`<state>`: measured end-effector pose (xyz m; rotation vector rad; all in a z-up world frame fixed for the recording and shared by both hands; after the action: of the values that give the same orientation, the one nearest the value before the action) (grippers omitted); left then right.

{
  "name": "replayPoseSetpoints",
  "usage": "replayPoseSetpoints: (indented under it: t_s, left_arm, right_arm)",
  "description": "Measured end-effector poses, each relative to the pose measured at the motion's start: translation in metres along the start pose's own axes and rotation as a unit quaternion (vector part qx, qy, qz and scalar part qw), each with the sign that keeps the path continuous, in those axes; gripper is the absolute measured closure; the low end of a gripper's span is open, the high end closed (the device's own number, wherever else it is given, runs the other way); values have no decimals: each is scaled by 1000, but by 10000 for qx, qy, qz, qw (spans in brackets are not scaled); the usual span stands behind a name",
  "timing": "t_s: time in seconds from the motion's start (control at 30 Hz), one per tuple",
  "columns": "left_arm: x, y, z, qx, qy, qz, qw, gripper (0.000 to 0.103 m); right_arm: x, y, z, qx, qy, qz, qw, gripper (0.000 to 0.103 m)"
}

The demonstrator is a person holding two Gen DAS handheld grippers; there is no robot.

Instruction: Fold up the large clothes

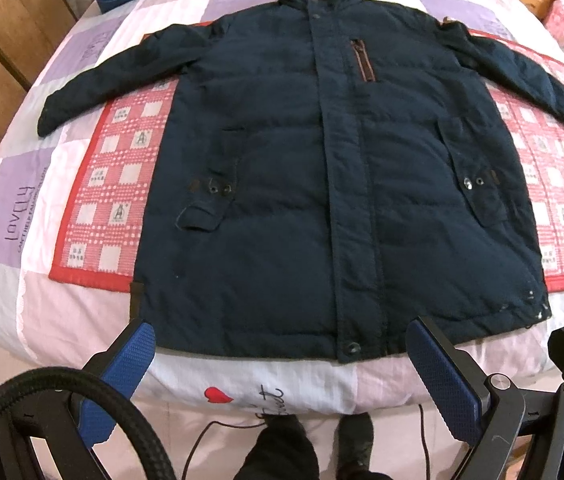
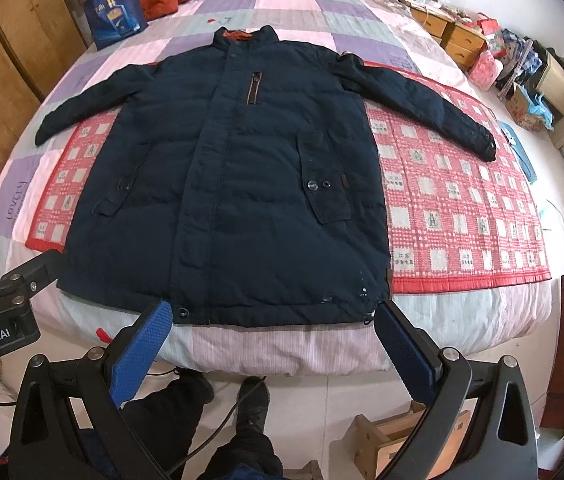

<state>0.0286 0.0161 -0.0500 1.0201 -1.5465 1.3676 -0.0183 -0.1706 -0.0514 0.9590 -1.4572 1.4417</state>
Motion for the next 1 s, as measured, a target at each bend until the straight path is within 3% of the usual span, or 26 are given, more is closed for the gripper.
replayPoseSetpoints:
  t_s: [1.0]
  left_arm:
    - [-18, -13, -14, -8, -10, -154, 9999, 0]
  right_arm:
    - [-20, -16, -5, -8, -26, -156, 9999, 0]
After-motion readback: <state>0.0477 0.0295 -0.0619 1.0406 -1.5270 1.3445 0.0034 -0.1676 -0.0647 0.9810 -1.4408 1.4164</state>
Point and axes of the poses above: each gripper's, at about its wrist camera, not at the fingertips, and x roughly against the way its jaws point, z to its right, y to its underside, the point moved 4 cm from there along -x, roughly the way its jaws point, and after that the axes turned 3 degrees about x, right-handed, at the moved point
